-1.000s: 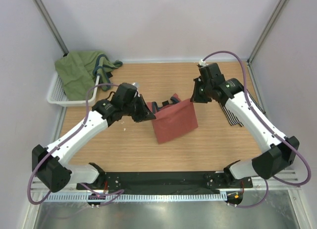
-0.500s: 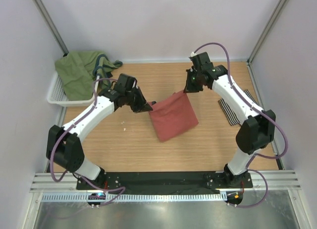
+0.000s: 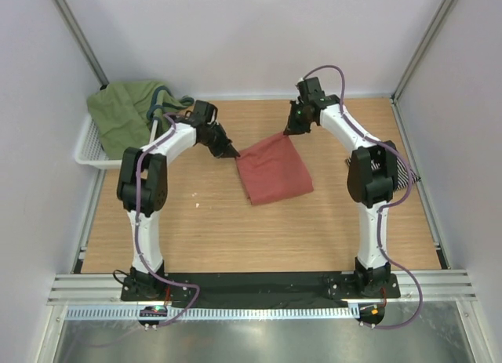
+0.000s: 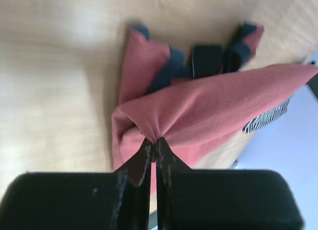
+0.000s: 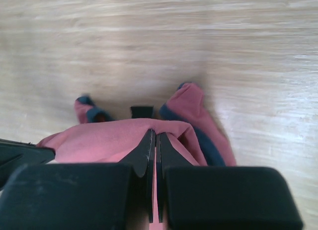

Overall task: Fold and stack the tank tops
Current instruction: Fold the tank top

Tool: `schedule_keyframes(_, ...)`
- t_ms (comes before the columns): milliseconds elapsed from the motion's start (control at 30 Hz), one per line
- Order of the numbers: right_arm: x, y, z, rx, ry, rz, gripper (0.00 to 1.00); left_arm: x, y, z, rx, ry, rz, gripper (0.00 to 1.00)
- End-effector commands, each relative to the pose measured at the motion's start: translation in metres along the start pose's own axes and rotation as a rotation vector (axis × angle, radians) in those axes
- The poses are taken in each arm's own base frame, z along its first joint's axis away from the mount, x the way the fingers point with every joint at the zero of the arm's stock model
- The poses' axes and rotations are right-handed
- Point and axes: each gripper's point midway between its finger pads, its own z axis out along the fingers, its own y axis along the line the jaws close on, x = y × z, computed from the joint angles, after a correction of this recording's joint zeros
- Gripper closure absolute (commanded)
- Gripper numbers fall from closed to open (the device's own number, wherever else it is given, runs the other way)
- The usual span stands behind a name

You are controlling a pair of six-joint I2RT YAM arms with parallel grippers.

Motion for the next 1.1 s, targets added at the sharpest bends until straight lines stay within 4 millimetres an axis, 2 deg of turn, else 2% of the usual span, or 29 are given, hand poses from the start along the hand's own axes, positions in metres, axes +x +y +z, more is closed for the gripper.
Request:
schedule_keyframes(0,-0.037,-0.009,0.006,-0.033,-0.097,0.097,0.97,-0.025,-0.023,0.007,0.094,0.003,0.028,0.99)
schedule_keyframes(33,-0.043,-0.010,0.008,-0.047,-0.121,0.106,0.97,-0.031,-0.031,0.008,0.113,0.000,0.029,0.98)
schedule_keyframes(100,-0.040,-0.015,0.013,-0.041,-0.123,0.121,0.97,-0.036,-0.031,0.018,0.118,0.003,0.020,0.97)
schedule_keyframes(133,-0.045,-0.016,0.012,-0.037,-0.149,0.122,0.97,-0.040,-0.034,0.020,0.130,-0.005,0.022,0.94)
schedule_keyframes(167,-0.046,-0.018,0.014,-0.035,-0.154,0.132,0.97,-0.046,-0.041,0.018,0.144,-0.018,0.023,0.84)
schedule_keyframes(200,-0.046,-0.020,0.016,-0.030,-0.155,0.140,0.96,-0.049,-0.038,0.026,0.139,-0.014,0.015,0.82)
schedule_keyframes(233,-0.047,-0.024,0.020,-0.024,-0.159,0.154,0.96,-0.056,-0.045,0.024,0.158,-0.027,0.017,0.80)
schedule_keyframes(267,-0.048,-0.025,0.020,-0.022,-0.162,0.162,0.96,-0.058,-0.048,0.026,0.167,-0.025,0.016,0.72)
schedule_keyframes(333,-0.051,-0.032,0.024,-0.010,-0.174,0.188,0.96,-0.066,-0.056,0.028,0.188,-0.036,0.024,0.66)
schedule_keyframes(433,-0.054,-0.039,0.025,0.020,-0.207,0.217,0.94,-0.073,-0.066,0.026,0.210,-0.057,0.039,0.49)
schedule_keyframes(467,-0.053,-0.039,0.025,0.023,-0.214,0.223,0.90,-0.074,-0.067,0.025,0.214,-0.059,0.046,0.46)
schedule_keyframes(500,-0.048,-0.044,0.028,0.034,-0.209,0.240,0.74,-0.076,-0.071,0.019,0.220,-0.076,0.063,0.42)
schedule_keyframes(567,-0.050,-0.046,0.021,0.042,-0.233,0.248,0.45,-0.075,-0.071,0.014,0.215,-0.088,0.080,0.37)
schedule_keyframes(600,-0.043,-0.049,0.022,0.047,-0.226,0.248,0.41,-0.074,-0.070,0.013,0.211,-0.094,0.101,0.35)
schedule_keyframes(633,-0.044,-0.047,0.021,0.038,-0.241,0.238,0.39,-0.073,-0.066,0.009,0.198,-0.106,0.104,0.30)
schedule_keyframes(800,-0.034,-0.052,0.008,0.020,-0.229,0.194,0.27,-0.070,-0.053,0.005,0.149,-0.126,0.142,0.25)
schedule_keyframes(867,-0.030,-0.057,0.006,0.014,-0.217,0.178,0.27,-0.067,-0.048,0.009,0.131,-0.125,0.159,0.31)
schedule_keyframes(900,-0.023,-0.063,0.008,0.015,-0.202,0.181,0.27,-0.063,-0.049,0.013,0.125,-0.122,0.172,0.32)
schedule_keyframes(967,-0.020,-0.064,0.010,-0.021,-0.192,0.167,0.27,-0.060,-0.044,0.022,0.105,-0.115,0.184,0.32)
schedule_keyframes(1033,-0.014,-0.068,0.017,-0.040,-0.162,0.171,0.27,-0.058,-0.048,0.029,0.110,-0.105,0.188,0.32)
schedule_keyframes(1067,-0.013,-0.067,0.021,-0.053,-0.154,0.167,0.28,-0.057,-0.045,0.039,0.110,-0.086,0.185,0.33)
